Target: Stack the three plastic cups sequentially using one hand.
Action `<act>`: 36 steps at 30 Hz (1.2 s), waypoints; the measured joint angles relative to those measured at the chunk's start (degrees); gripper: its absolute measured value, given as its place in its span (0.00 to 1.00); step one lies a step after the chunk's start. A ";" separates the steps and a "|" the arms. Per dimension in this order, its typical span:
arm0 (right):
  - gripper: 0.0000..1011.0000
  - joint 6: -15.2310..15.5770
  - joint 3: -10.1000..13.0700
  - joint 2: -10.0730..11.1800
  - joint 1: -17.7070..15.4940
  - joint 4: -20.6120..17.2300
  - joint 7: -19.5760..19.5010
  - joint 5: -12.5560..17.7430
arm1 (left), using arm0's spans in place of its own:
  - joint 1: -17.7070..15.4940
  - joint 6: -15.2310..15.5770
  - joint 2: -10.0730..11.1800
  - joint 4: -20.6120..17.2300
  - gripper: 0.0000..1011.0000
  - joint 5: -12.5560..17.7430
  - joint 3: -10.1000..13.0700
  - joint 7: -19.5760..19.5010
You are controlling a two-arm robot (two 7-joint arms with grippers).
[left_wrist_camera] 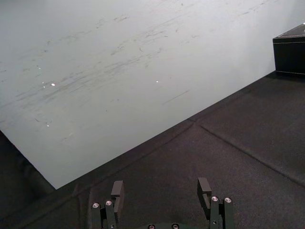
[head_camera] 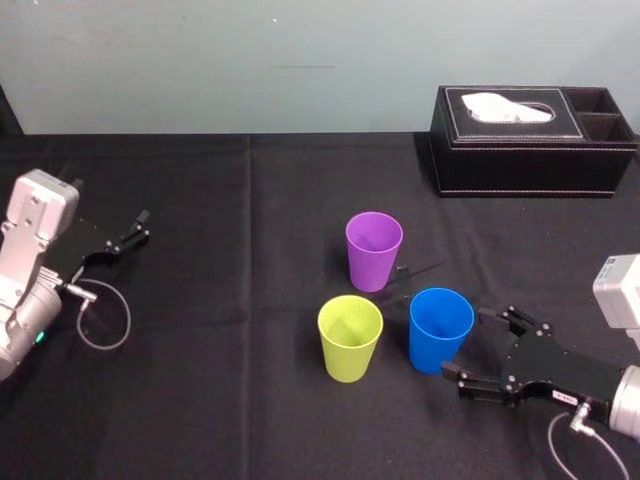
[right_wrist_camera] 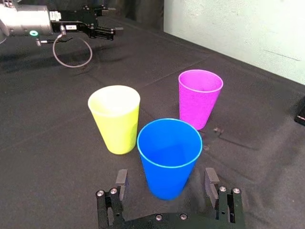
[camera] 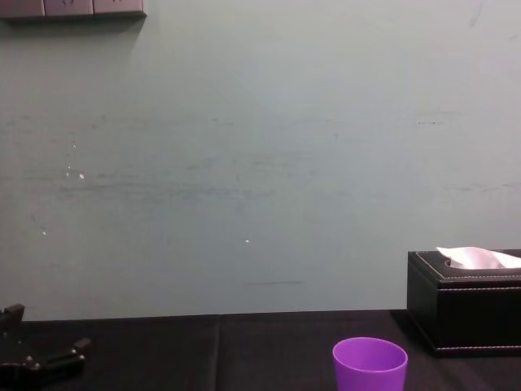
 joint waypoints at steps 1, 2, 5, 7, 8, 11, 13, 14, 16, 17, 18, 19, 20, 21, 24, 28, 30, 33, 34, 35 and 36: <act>0.99 -0.01 -0.06 -0.07 0.09 0.06 0.01 0.02 | 0.00 0.00 0.00 0.00 1.00 0.00 0.00 0.00; 0.99 -0.03 -0.21 -0.25 0.36 0.20 0.02 0.02 | 0.00 0.00 0.00 0.00 1.00 0.00 0.00 0.00; 0.99 -0.03 -0.54 -0.57 0.82 0.53 0.06 0.03 | 0.00 0.00 0.00 0.00 1.00 0.00 0.00 0.00; 0.99 -0.03 -0.89 -0.87 1.34 0.89 0.20 0.03 | 0.00 0.00 0.00 0.00 1.00 0.00 0.00 0.00; 0.99 -0.03 -1.04 -0.97 1.51 1.02 0.27 0.03 | 0.00 0.00 0.00 0.00 1.00 0.00 0.00 0.00; 0.99 -0.02 -1.51 -1.40 2.21 1.53 0.31 -0.01 | 0.00 0.00 0.00 0.00 1.00 0.00 0.00 0.00; 0.99 0.02 -1.87 -1.78 2.74 1.95 0.31 -0.04 | 0.00 0.00 0.00 0.00 1.00 0.00 0.00 0.00; 0.99 0.02 -1.97 -1.89 2.90 2.11 0.30 -0.05 | 0.00 0.00 0.00 0.00 1.00 0.00 0.00 0.00; 0.99 0.06 -2.30 -2.20 3.37 2.49 0.29 -0.11 | 0.00 0.00 0.00 0.00 1.00 0.00 0.00 0.00; 0.99 0.07 -2.42 -2.30 3.53 2.63 0.29 -0.15 | 0.00 0.00 0.00 0.00 1.00 0.00 0.00 0.00; 0.99 0.10 -2.65 -2.49 3.85 2.87 0.28 -0.22 | 0.00 0.00 0.00 0.00 1.00 0.00 0.00 0.00; 0.99 0.10 -2.78 -2.60 4.01 2.99 0.27 -0.25 | 0.00 0.00 0.00 0.00 1.00 0.00 0.00 0.00; 0.99 0.11 -2.90 -2.69 4.16 3.09 0.27 -0.31 | 0.00 0.00 0.00 0.00 1.00 0.00 0.00 0.00; 0.99 0.11 -3.08 -2.86 4.42 3.31 0.19 -0.45 | 0.00 0.00 0.00 0.00 1.00 0.00 0.00 0.00; 0.99 0.10 -3.37 -3.17 4.83 3.64 0.09 -0.69 | 0.00 0.00 0.00 0.00 1.00 0.00 0.00 0.00; 0.99 -0.03 -3.89 -3.81 5.66 4.31 0.00 -1.06 | 0.00 0.00 0.00 0.00 1.00 0.00 0.00 0.00; 0.99 -0.15 -4.06 -4.02 5.93 4.55 0.00 -1.12 | 0.00 0.00 0.00 0.00 1.00 0.00 0.00 0.00; 0.99 -0.45 -4.32 -4.42 6.29 4.87 -0.01 -1.19 | 0.00 0.00 0.00 0.00 1.00 0.00 0.00 0.00; 0.99 -0.50 -4.35 -4.48 6.33 4.91 -0.02 -1.22 | 0.00 0.00 0.00 0.00 1.00 0.00 0.00 0.00; 0.99 -0.50 -4.34 -4.47 6.32 4.91 -0.03 -1.23 | 0.00 0.00 0.00 0.00 1.00 0.00 0.00 0.00; 0.99 -0.50 -4.34 -4.47 6.32 4.91 -0.03 -1.23 | 0.00 0.00 0.00 0.00 1.00 0.00 0.00 0.00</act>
